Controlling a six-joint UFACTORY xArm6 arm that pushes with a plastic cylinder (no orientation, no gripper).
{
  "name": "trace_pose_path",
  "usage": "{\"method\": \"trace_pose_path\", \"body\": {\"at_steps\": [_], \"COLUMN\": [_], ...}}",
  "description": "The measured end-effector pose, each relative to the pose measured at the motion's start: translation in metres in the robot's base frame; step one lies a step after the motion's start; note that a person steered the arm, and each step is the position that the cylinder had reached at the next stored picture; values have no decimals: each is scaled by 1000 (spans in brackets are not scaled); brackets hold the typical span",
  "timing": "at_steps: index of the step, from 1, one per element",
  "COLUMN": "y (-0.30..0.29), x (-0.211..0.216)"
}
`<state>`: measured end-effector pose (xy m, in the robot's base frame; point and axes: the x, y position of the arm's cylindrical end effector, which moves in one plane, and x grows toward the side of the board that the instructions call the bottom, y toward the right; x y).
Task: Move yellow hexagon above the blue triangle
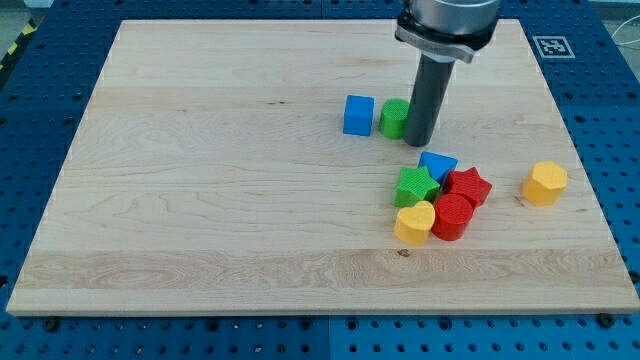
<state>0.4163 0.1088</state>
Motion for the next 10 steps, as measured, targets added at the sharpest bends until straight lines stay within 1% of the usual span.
{"method": "trace_pose_path", "body": {"at_steps": [1,2,4,5,6,7,8,9,10], "y": [21,82,182,188,158,120,110,105,80], "x": [2,5,62,92,100,81,48,31,28]}}
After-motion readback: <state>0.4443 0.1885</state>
